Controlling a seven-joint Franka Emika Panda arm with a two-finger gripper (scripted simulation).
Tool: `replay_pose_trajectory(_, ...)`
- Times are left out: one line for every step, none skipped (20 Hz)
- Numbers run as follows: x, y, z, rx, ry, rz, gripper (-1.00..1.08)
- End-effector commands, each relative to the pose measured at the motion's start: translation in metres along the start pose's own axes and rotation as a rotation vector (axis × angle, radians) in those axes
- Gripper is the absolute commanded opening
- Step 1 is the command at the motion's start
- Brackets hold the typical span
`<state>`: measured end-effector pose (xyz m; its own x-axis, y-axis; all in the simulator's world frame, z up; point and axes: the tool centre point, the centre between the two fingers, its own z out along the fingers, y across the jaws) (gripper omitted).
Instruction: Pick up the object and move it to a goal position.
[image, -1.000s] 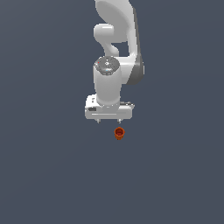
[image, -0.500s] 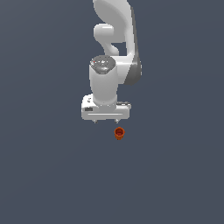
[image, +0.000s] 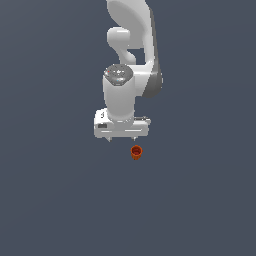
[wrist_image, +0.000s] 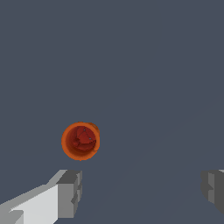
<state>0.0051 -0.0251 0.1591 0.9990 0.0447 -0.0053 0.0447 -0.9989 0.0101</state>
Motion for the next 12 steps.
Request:
replay_pose_trajectory(0.000, -0.002, 0.003, -0.001, -0.001, -0.026, 1.00)
replay_pose_trajectory(0.000, -0.003, 0.004, -0.001, -0.001, -0.040, 1.00)
replay_pose_trajectory(0.001, -0.005, 0.006, -0.001, -0.001, -0.056, 1.00)
replay_pose_trajectory(0.001, -0.006, 0.007, -0.002, -0.001, -0.073, 1.00)
replay_pose_trajectory(0.001, -0.008, 0.009, -0.002, -0.001, -0.092, 1.00)
replay_pose_trajectory(0.001, -0.009, 0.011, -0.002, -0.001, -0.112, 1.00)
replay_pose_trajectory(0.001, -0.011, 0.013, -0.003, -0.001, -0.134, 1.00)
replay_pose_trajectory(0.002, -0.013, 0.016, -0.003, -0.001, -0.157, 1.00)
replay_pose_trajectory(0.002, -0.015, 0.018, -0.003, -0.001, -0.183, 1.00)
replay_pose_trajectory(0.002, -0.017, 0.021, -0.004, -0.001, -0.210, 1.00)
replay_pose_trajectory(0.002, -0.020, 0.024, -0.004, -0.001, -0.238, 1.00)
replay_pose_trajectory(0.003, -0.022, 0.026, -0.004, -0.001, -0.269, 1.00)
